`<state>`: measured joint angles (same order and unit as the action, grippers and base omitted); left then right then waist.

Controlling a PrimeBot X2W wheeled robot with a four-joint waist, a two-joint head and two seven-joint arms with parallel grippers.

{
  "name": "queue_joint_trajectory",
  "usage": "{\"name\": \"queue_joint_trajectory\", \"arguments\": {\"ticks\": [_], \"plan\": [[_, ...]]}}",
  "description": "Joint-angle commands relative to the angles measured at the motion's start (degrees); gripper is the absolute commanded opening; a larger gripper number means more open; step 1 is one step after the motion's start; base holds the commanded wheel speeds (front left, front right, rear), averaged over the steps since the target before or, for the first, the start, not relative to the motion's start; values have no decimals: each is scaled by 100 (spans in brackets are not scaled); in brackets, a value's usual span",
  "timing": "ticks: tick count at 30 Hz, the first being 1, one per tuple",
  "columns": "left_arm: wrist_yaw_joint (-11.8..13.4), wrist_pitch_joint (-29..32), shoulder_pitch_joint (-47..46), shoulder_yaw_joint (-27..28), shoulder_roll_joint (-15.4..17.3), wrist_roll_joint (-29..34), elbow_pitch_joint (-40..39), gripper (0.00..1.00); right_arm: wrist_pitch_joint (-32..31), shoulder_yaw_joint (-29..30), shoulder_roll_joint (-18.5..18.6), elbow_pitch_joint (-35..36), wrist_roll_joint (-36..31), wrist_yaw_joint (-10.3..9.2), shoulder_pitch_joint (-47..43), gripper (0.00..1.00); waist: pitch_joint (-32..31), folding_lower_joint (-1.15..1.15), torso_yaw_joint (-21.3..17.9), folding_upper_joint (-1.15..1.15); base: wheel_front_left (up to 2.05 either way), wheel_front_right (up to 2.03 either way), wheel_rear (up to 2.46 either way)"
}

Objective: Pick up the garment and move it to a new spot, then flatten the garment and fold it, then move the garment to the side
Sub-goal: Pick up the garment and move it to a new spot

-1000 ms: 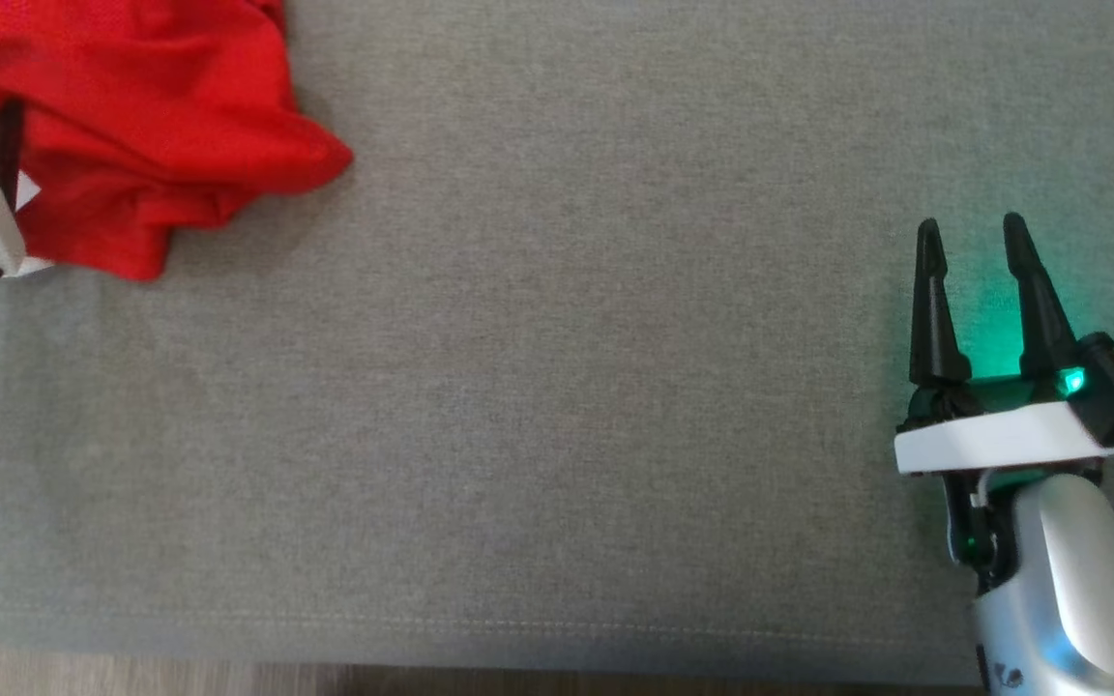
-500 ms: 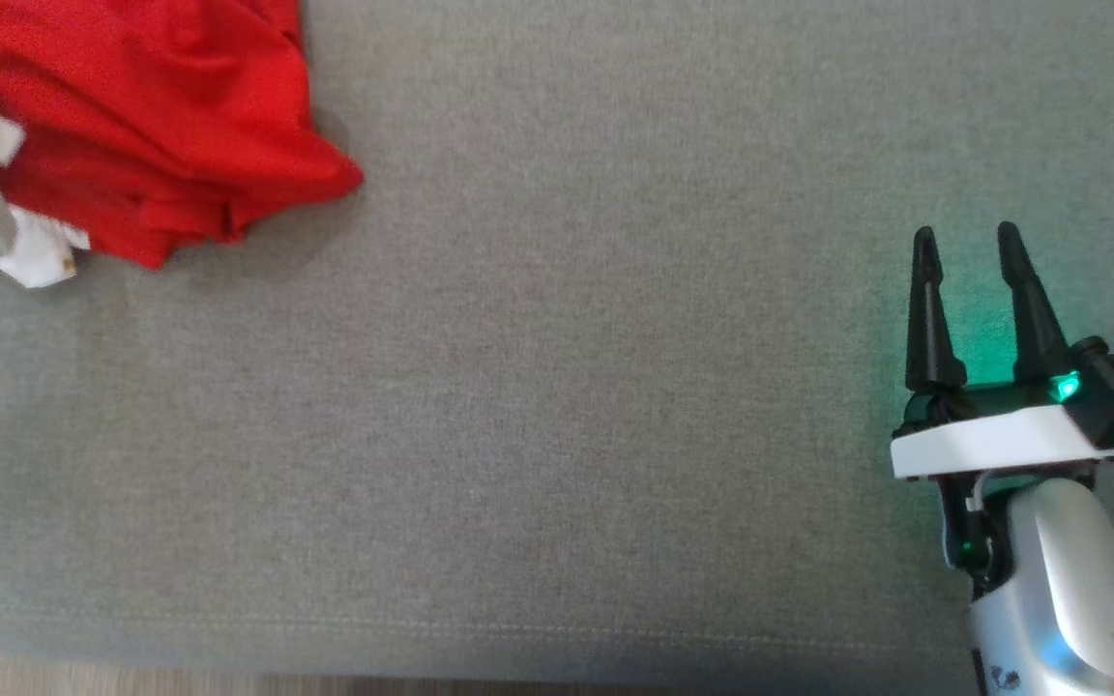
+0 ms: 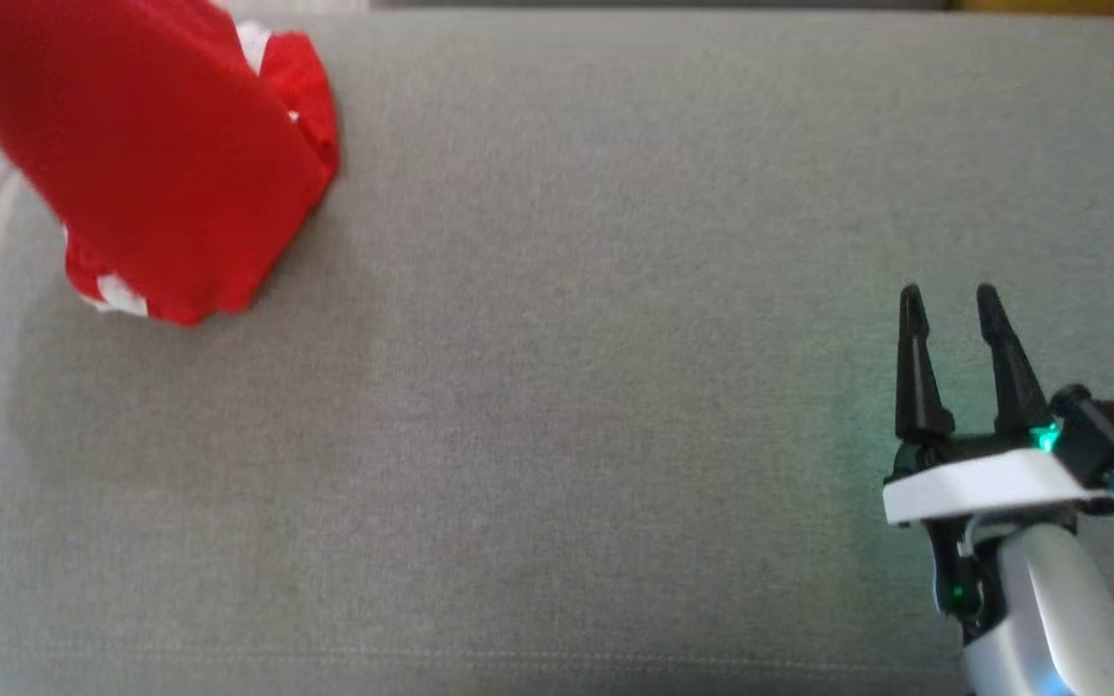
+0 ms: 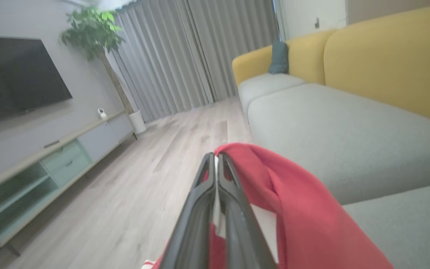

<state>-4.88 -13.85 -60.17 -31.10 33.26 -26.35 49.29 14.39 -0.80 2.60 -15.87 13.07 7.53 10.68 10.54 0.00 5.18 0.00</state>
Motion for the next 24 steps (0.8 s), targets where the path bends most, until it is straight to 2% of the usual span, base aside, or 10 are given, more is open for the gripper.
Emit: {"name": "queue_joint_trajectory", "arguments": {"ticks": [1, 11, 19, 24], "plan": [[119, -87, -339, 159, 434, 93, -410, 0, 61, -111, 28, 168, 41, -4, 50, 100, -268, 0, -165, 0, 0, 0, 0], [469, -102, -123, 226, 811, 353, -2084, 0, 61, 10, 28, 362, 115, -4, -155, 100, -680, 0, -751, 0, 0, 0, 0], [323, 435, -70, -157, 973, 597, -3066, 0, 61, 30, 28, 576, 191, -4, -82, 100, -620, 0, -1298, 0, 0, 0, 0], [182, 731, -112, -499, 845, 748, -3545, 0, 61, -55, 28, 739, 294, -4, 66, 100, -400, 0, -1800, 0, 0, 0, 0]]}}
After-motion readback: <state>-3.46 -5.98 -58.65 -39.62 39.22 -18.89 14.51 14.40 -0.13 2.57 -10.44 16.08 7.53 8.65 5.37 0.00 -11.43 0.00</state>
